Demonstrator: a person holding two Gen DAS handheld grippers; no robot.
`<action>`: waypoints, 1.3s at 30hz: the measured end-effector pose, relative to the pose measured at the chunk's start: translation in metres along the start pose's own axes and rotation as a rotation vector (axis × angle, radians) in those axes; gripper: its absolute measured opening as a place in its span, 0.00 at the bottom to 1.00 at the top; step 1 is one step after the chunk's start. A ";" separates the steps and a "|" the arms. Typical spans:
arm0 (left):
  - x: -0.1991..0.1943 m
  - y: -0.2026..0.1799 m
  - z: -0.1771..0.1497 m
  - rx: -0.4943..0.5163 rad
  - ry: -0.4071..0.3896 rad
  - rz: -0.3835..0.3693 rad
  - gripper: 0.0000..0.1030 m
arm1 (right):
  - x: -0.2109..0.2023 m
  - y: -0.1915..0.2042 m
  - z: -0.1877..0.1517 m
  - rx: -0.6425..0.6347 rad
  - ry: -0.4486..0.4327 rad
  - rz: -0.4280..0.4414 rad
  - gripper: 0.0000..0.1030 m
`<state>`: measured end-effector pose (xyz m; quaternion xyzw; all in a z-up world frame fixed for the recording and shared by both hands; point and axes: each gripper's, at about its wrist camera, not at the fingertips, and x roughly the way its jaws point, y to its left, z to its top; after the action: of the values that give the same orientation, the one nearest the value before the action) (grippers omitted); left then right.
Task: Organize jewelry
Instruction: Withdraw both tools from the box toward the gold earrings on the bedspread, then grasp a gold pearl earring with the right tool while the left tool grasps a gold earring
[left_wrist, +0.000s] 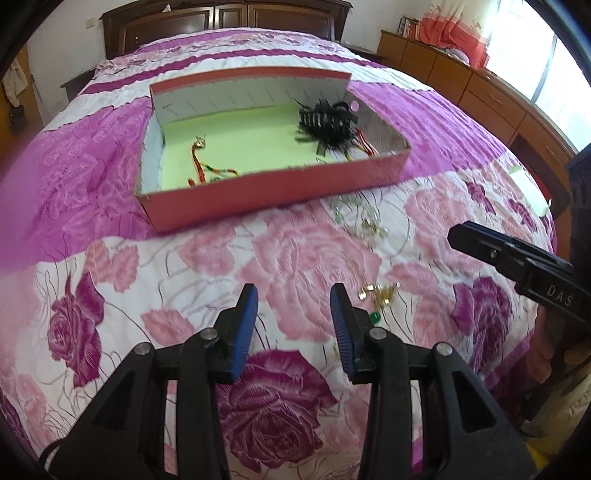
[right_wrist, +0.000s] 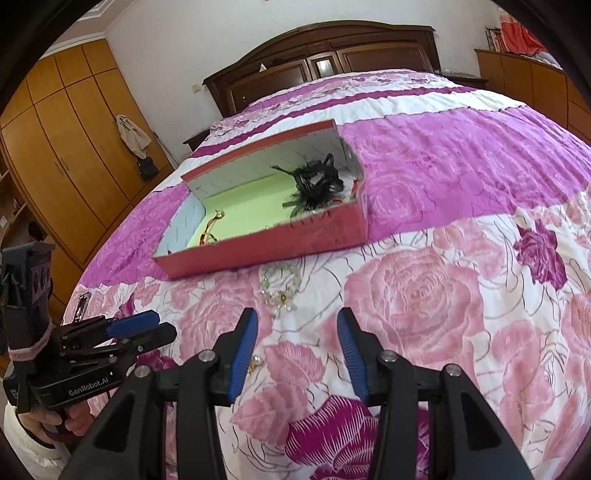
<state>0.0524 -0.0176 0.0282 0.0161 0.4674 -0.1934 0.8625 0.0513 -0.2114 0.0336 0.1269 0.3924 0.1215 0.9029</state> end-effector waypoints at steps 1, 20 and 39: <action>0.001 -0.001 -0.002 0.004 0.001 -0.001 0.31 | 0.000 -0.001 -0.001 0.003 0.003 -0.001 0.47; 0.018 -0.028 -0.027 0.087 0.080 -0.048 0.31 | 0.003 -0.014 -0.015 0.038 0.036 0.007 0.47; 0.020 -0.028 -0.027 0.092 0.069 -0.083 0.09 | 0.005 -0.014 -0.016 0.036 0.044 0.009 0.47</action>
<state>0.0313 -0.0441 0.0008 0.0430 0.4877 -0.2494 0.8355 0.0443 -0.2208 0.0146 0.1422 0.4139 0.1211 0.8910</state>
